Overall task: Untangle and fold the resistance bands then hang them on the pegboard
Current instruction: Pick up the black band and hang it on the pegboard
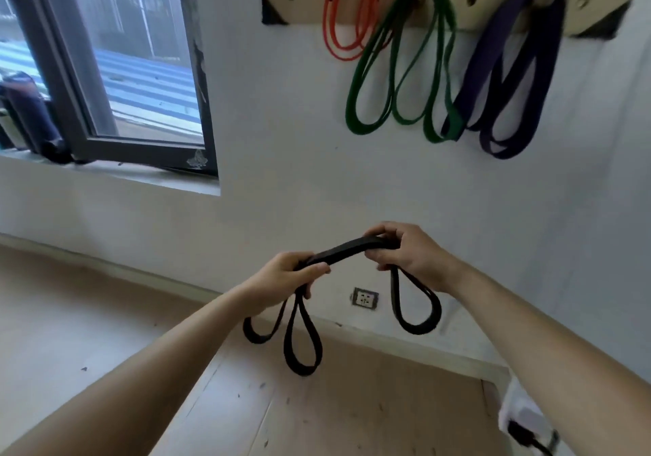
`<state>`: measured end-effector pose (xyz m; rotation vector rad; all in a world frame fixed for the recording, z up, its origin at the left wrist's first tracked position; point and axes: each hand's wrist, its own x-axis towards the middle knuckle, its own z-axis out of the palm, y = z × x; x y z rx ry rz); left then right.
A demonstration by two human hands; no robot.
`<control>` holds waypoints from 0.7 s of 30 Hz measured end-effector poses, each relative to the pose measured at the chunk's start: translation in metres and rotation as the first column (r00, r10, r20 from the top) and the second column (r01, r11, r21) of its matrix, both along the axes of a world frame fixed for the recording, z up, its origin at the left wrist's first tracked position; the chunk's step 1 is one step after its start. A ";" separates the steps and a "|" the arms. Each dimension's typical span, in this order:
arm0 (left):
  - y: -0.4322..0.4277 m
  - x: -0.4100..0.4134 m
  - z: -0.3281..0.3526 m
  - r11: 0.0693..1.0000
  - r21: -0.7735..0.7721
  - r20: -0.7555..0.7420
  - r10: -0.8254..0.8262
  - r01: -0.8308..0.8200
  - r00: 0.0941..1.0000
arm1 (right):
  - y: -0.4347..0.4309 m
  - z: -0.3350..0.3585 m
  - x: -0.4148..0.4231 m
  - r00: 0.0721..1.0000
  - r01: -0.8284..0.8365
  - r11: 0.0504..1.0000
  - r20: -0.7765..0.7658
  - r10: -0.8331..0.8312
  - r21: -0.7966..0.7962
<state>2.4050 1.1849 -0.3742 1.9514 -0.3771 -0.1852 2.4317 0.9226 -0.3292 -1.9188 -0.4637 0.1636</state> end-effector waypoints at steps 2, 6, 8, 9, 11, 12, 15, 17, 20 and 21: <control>-0.006 0.011 0.030 0.999 -0.043 0.057 0.003 -0.001 0.998 | -0.014 0.032 0.004 1.000 -0.016 1.000 0.011 0.016 0.027; -0.025 0.031 0.098 0.981 -0.195 0.135 0.029 -0.002 0.990 | -0.037 0.104 0.006 0.994 -0.006 0.996 0.106 -0.004 0.093; -0.037 0.039 0.135 0.953 -0.304 0.154 0.060 -0.010 0.986 | -0.046 0.141 0.007 0.992 -0.009 0.984 0.124 -0.014 0.180; -0.044 0.042 0.153 0.933 -0.359 0.166 0.067 -0.003 0.984 | -0.050 0.159 0.006 0.992 -0.023 0.972 0.127 -0.008 0.234; -0.059 0.049 0.188 0.889 -0.459 0.188 0.089 0.008 0.978 | -0.057 0.195 0.006 0.988 -0.062 0.942 0.157 0.009 0.331; -0.067 0.051 0.206 0.866 -0.500 0.194 0.101 0.009 0.976 | -0.060 0.212 0.006 0.983 -0.068 0.927 0.182 0.000 0.369; -0.091 0.056 0.254 0.805 -0.592 0.185 0.100 0.029 0.978 | -0.069 0.255 0.009 0.970 -0.027 0.880 0.226 -0.092 0.474; -0.106 0.059 0.282 0.777 -0.628 0.177 0.095 0.038 0.980 | -0.074 0.278 0.013 0.962 -0.006 0.846 0.234 -0.141 0.533; -0.132 0.064 0.320 0.701 -0.712 0.145 0.096 0.036 0.985 | -0.082 0.310 0.022 0.940 0.035 0.799 0.251 -0.230 0.601; -0.141 0.065 0.332 0.675 -0.737 0.135 0.092 0.038 0.986 | -0.084 0.320 0.026 0.930 0.056 0.772 0.249 -0.271 0.633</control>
